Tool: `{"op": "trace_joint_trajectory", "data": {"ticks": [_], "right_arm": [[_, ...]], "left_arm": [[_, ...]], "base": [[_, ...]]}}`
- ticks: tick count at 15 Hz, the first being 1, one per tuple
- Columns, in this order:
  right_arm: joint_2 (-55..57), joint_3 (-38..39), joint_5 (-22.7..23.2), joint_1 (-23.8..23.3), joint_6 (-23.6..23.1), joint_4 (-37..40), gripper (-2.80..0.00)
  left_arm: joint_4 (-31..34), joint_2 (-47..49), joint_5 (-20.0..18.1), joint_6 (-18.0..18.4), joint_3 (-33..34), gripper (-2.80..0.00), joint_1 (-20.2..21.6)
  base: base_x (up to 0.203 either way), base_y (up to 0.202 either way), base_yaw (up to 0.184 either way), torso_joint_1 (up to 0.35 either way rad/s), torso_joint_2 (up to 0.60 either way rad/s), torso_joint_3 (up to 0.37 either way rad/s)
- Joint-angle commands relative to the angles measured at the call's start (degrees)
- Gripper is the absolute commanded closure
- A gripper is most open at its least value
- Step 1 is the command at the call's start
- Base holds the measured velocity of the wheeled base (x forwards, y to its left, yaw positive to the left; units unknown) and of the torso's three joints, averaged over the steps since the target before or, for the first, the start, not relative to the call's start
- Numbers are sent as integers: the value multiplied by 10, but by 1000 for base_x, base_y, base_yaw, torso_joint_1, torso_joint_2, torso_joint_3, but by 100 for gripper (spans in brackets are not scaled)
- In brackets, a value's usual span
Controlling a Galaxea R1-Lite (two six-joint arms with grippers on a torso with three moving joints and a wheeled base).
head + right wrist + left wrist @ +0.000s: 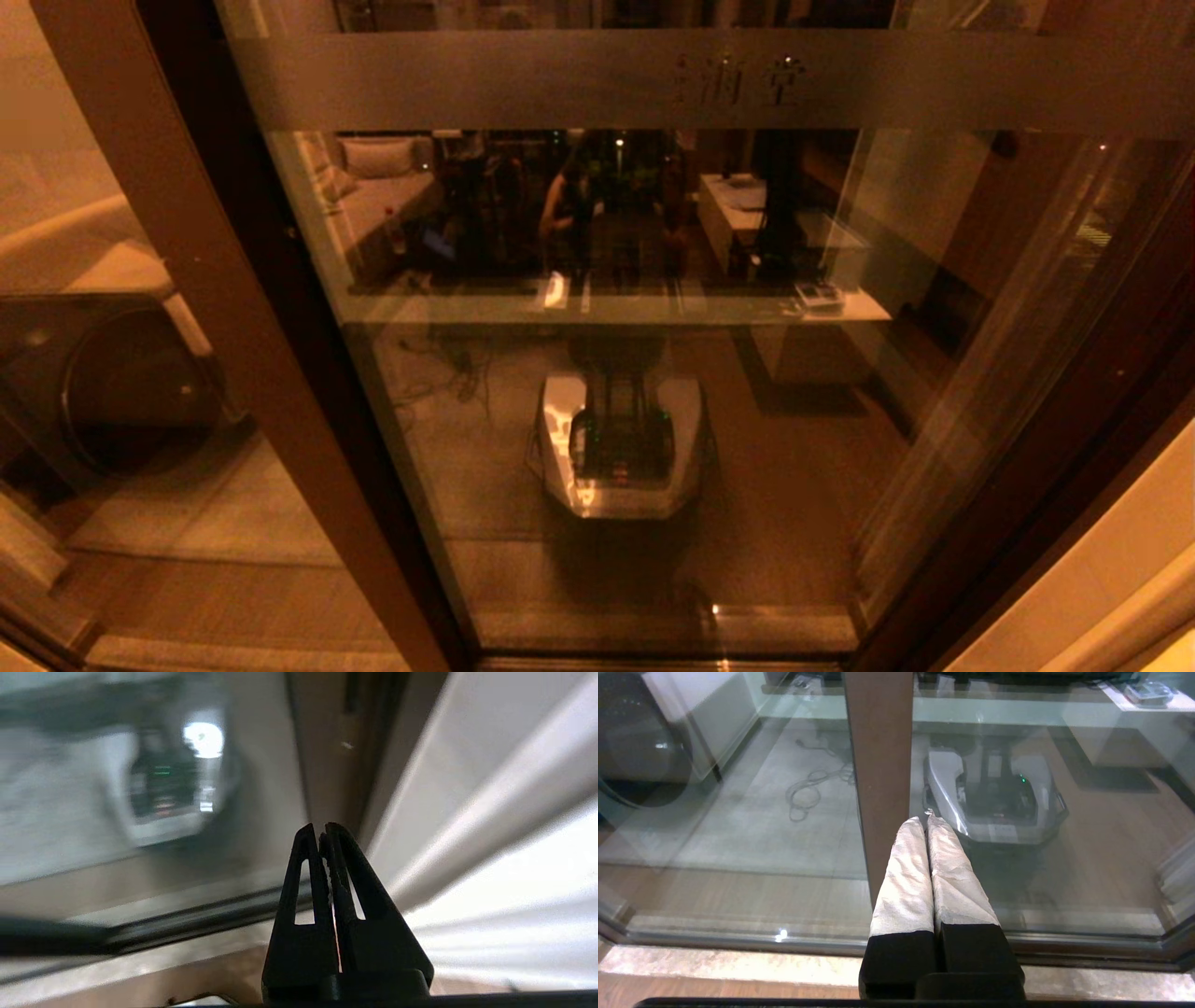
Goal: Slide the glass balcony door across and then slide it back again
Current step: Open the slid door
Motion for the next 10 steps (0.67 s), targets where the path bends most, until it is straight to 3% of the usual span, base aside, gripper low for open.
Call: {"op": "trace_joint_trajectory", "data": {"ticks": [1,5,7,8,10], "right_arm": [[46,-11,63,-35,-25,2,0],[95,-9,63,-24,-28,-24,0],[111,-3,37,-3,-28,-58,0],[111,8,23,6,-29,-67,-280],[110,26,16,29,-28,-97,-280]], "left_arm": [[0,-1,0,0,1,0,0],[0,-1,0,0,0,0,0],[0,-1,0,0,0,0,0],[0,-1,0,0,0,0,0],[0,-1,0,0,0,0,0]], "base": [[0,0,0,0,0,0],[0,0,0,0,0,0],[0,0,0,0,0,0],[0,0,0,0,0,0],[0,0,0,0,0,0]]}}
